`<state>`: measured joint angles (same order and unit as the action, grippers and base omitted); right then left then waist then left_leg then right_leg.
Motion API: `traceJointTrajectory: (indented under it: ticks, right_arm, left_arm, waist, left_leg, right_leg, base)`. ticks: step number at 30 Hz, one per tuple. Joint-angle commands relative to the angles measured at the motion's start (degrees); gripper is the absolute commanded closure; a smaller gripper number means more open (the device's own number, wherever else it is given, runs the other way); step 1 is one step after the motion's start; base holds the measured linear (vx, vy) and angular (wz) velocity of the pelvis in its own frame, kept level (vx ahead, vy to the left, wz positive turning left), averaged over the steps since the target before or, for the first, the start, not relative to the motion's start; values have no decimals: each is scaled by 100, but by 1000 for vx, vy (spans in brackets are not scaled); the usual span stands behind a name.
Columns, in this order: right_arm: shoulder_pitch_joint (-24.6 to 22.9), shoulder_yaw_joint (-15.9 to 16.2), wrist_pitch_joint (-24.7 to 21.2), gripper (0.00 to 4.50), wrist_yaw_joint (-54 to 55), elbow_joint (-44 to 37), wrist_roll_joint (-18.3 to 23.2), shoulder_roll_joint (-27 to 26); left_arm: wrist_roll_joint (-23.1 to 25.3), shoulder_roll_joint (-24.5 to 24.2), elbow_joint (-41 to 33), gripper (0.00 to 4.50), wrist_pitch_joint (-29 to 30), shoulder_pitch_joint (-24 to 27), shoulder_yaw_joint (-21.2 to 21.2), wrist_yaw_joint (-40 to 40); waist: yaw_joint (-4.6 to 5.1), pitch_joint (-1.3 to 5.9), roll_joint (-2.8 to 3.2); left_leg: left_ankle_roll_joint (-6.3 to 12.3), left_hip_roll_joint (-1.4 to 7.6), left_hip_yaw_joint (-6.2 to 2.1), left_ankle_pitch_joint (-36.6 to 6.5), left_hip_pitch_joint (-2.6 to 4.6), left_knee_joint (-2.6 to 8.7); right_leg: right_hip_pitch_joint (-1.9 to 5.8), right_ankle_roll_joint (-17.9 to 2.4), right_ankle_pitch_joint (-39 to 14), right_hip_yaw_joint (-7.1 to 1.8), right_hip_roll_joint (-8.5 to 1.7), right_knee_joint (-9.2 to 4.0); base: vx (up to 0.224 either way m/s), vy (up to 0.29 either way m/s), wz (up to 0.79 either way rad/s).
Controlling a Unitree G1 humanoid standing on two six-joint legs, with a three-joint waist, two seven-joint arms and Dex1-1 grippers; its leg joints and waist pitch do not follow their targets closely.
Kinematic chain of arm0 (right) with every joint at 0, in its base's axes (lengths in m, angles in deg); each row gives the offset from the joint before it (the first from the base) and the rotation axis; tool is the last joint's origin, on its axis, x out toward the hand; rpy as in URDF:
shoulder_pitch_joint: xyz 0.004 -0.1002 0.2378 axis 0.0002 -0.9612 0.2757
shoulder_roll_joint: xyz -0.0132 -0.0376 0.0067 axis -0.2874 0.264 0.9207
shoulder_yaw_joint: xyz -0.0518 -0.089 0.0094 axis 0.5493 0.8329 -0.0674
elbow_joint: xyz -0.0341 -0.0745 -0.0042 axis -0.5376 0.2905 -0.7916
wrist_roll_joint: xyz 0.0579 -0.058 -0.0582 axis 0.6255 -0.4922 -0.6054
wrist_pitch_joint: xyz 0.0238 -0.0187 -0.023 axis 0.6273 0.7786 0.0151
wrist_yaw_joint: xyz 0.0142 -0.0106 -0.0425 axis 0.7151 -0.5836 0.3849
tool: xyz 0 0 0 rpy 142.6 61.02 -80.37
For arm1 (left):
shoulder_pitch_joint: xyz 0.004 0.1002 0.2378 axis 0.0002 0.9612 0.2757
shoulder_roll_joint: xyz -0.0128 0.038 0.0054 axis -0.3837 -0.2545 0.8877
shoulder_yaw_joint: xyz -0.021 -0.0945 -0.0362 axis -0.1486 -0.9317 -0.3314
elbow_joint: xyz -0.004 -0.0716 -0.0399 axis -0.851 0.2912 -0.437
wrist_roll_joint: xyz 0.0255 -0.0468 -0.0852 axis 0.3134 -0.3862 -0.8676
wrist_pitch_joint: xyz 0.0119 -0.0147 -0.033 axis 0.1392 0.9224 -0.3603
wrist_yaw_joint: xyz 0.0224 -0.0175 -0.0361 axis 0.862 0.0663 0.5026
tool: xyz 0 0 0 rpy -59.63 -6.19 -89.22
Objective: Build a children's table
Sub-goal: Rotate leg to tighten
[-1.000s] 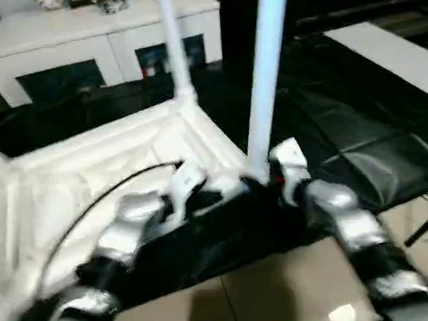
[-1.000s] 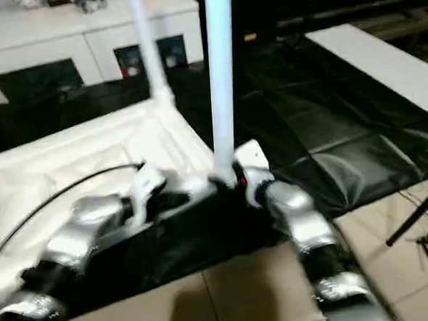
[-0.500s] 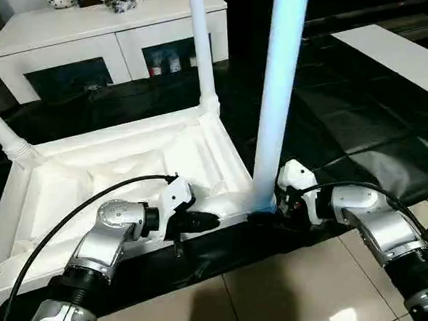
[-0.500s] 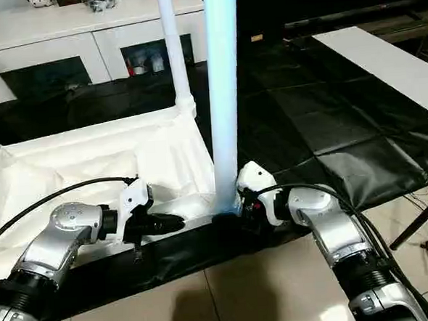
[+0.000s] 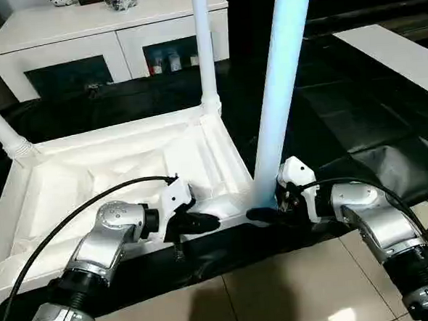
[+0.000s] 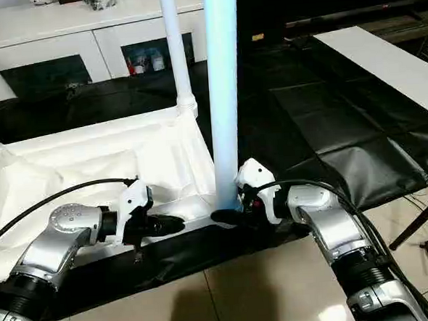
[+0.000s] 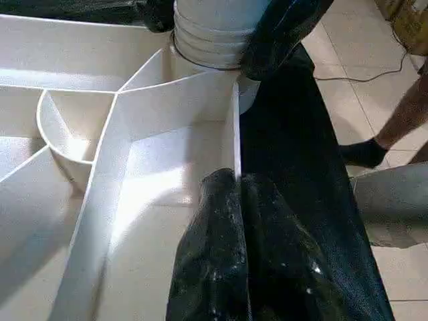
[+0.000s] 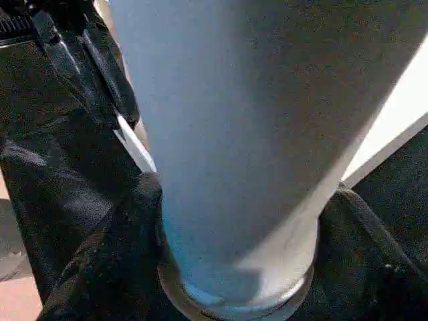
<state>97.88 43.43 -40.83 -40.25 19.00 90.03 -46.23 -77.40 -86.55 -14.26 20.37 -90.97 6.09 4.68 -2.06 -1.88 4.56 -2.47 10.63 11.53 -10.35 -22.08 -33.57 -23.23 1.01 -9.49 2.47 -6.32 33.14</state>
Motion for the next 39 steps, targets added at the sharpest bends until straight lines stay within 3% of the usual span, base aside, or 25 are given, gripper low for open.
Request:
traceJointTrajectory:
  ticks: [1,4,6,10,14,16,17,18,19,25,27,30,32,39]
  right_arm:
    - [-81,59,-31,178,-15,-71,43,-102]
    - [-18,-61,-29,180,639,209,-159,-299]
    - [117,-267,-101,181,1581,604,-357,-590]
    - [309,-859,-614,181,3210,1084,-295,-1215]
    - [469,-1330,-828,182,4521,1534,-173,-1750]
    - [708,-1703,-701,182,5492,2055,-67,-2156]
    - [708,-1703,-701,182,5492,2055,-67,-2156]
    - [922,-1887,-513,182,6033,2474,-22,-2383]
    - [1036,-1945,-395,182,6262,2685,-1,-2472]
    - [1476,-2004,140,182,6289,3265,-16,-2681]
    - [1585,-1973,383,126,6063,3288,-41,-2695]
    - [1724,-1917,589,102,5925,3351,-106,-2644]
    - [1752,-1890,645,92,5860,3364,-127,-2608]
    - [1409,-1295,592,92,4253,2579,-340,-2014]
  left_arm:
    - [18,-10,-41,450,74,76,166,-62]
    - [294,87,240,450,37,-58,144,462]
    - [579,293,683,450,-104,-301,33,1304]
    - [738,678,1076,450,52,-646,-127,2286]
    - [772,1080,1330,450,349,-951,-225,2981]
    - [838,1396,1593,450,394,-1194,-250,3442]
    - [838,1396,1593,450,394,-1194,-250,3442]
    - [861,1612,1756,450,407,-1338,-245,3640]
    - [865,1708,1797,450,433,-1389,-227,3691]
    - [857,1896,1823,450,319,-1433,-111,3685]
    - [833,1871,1766,450,289,-1372,-85,3568]
    - [804,1746,1667,450,153,-1265,-56,3332]
    - [778,1704,1624,450,146,-1228,-55,3252]
    - [637,1272,1263,450,-73,-908,23,2518]
  waist:
    - [-7,351,-68]
    - [17,333,-74]
    - [71,290,-76]
    - [101,284,-84]
    - [143,293,-69]
    - [162,304,-63]
    - [167,307,-43]
    - [181,314,-60]
    - [186,320,-50]
    - [211,345,-76]
    - [201,346,-88]
    - [207,355,-106]
    - [217,351,-114]
    - [212,374,-124]
  left_leg:
    - [442,214,-73,-1235,115,387]
    - [399,210,-77,-1356,111,404]
    - [113,187,-92,-1879,151,441]
    - [-122,175,-139,-2229,167,474]
    - [-209,158,-137,-2343,180,487]
    - [-219,143,-145,-2379,181,483]
    - [-212,142,-146,-2361,176,481]
    - [-192,136,-146,-2326,157,481]
    - [-199,136,-147,-2338,177,477]
    - [20,131,-145,-2111,104,456]
    - [86,137,-136,-2026,98,450]
    - [218,141,-137,-1805,66,441]
    - [263,148,-119,-1766,82,432]
    - [522,155,-98,-1292,56,380]
  right_leg:
    - [246,-1527,-786,-102,-130,-270]
    - [238,-1493,-960,-103,-129,-292]
    - [203,-1321,-1752,-103,-133,-372]
    - [169,-1021,-2302,-110,-136,-424]
    - [128,-989,-2169,-120,-132,-432]
    - [130,-998,-2090,-112,-128,-452]
    - [121,-1003,-2034,-115,-136,-451]
    - [145,-1022,-1919,-108,-134,-444]
    - [127,-1055,-1875,-103,-137,-447]
    - [198,-1126,-1531,-79,-151,-408]
    - [205,-1165,-1395,-81,-151,-399]
    - [238,-1282,-1196,-74,-161,-362]
    - [225,-1328,-1164,-79,-157,-368]
    - [290,-1490,-676,-68,-160,-309]
  base:
    - [0,0,0]
    - [0,0,0]
    - [0,0,0]
    - [-27,5,-1]
    - [0,0,0]
    - [0,0,0]
    - [0,0,0]
    - [0,0,0]
    - [0,0,0]
    - [0,0,0]
    - [0,0,0]
    - [0,0,0]
    - [0,0,0]
    - [0,0,0]
